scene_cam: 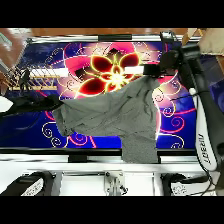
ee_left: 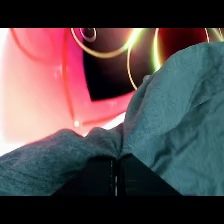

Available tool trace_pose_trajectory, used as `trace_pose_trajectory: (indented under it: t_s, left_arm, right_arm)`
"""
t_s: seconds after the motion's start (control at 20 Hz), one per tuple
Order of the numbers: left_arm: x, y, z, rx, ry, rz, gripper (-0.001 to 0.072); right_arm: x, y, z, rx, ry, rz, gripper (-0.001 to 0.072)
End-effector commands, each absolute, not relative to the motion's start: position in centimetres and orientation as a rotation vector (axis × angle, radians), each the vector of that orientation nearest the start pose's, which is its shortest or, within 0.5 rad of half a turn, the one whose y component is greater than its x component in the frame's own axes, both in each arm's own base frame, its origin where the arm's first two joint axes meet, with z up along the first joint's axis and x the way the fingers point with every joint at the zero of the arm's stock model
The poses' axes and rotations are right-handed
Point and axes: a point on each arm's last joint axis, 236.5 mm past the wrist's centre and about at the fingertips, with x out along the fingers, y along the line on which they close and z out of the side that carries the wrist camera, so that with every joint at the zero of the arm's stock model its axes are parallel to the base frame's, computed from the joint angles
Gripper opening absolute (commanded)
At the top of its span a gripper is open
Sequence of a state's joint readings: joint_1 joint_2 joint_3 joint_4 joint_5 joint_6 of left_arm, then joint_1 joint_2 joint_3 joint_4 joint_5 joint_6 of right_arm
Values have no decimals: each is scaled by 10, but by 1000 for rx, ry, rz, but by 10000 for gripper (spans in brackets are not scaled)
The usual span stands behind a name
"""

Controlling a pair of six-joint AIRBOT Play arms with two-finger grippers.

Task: Fold the shirts.

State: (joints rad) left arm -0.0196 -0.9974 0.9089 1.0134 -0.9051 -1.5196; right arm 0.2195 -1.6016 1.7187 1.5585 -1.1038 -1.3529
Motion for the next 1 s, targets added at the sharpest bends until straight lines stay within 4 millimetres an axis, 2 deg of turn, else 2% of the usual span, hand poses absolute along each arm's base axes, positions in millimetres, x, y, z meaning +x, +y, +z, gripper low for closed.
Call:
trace_pose_trajectory:
  t_s: [0.0, 0.05, 0.1, 0.15, 0.2, 0.25, 0.35, 0.4, 0.45, 0.5, 0.6, 0.7, 0.75, 0.85, 0.95]
  left_arm:
    - [407, -95, 39, -517, 932, -200, 49]
    - [406, -96, 30, -517, 960, -199, 265]
    - [402, -94, 28, -506, 980, -205, 603]
    - [395, -87, 30, -463, 1015, -220, 707]
    - [383, -75, 30, -385, 1078, -231, 707]
    - [366, -52, 29, -292, 1171, -204, 706]
    - [316, -3, 23, -116, 1401, -110, 704]
    - [293, 10, 19, -73, 1494, -76, 694]
    - [277, 11, 13, -70, 1550, -76, 648]
    - [268, -2, 6, -106, 1564, -104, 624]
    - [248, -30, -15, -181, 1575, -143, 624]
    - [232, -49, -38, -194, 1568, -161, 667]
    - [227, -62, -48, -218, 1552, -189, 716]
    - [226, -85, -65, -268, 1508, -230, 716]
    - [229, -95, -80, -250, 1472, -243, 716]
  right_arm:
    - [549, 133, 56, 240, 944, 81, 256]
    - [546, 130, 58, 223, 947, 84, 509]
    - [540, 124, 63, 165, 964, 99, 557]
    - [532, 112, 68, 91, 989, 101, 557]
    - [519, 92, 75, 1, 1029, 83, 557]
    - [504, 68, 81, -80, 1072, 50, 557]
    - [467, 13, 88, -190, 1199, -50, 557]
    - [449, -7, 87, -180, 1263, -83, 557]
    - [433, -20, 83, -139, 1313, -99, 557]
    - [417, -26, 76, -81, 1360, -97, 557]
    - [390, -33, 61, 8, 1410, -90, 557]
    - [368, -41, 45, 46, 1431, -103, 557]
    - [358, -40, 38, 61, 1440, -101, 557]
    - [351, -37, 28, 68, 1437, -93, 557]
    - [356, -23, 23, 119, 1419, -52, 557]
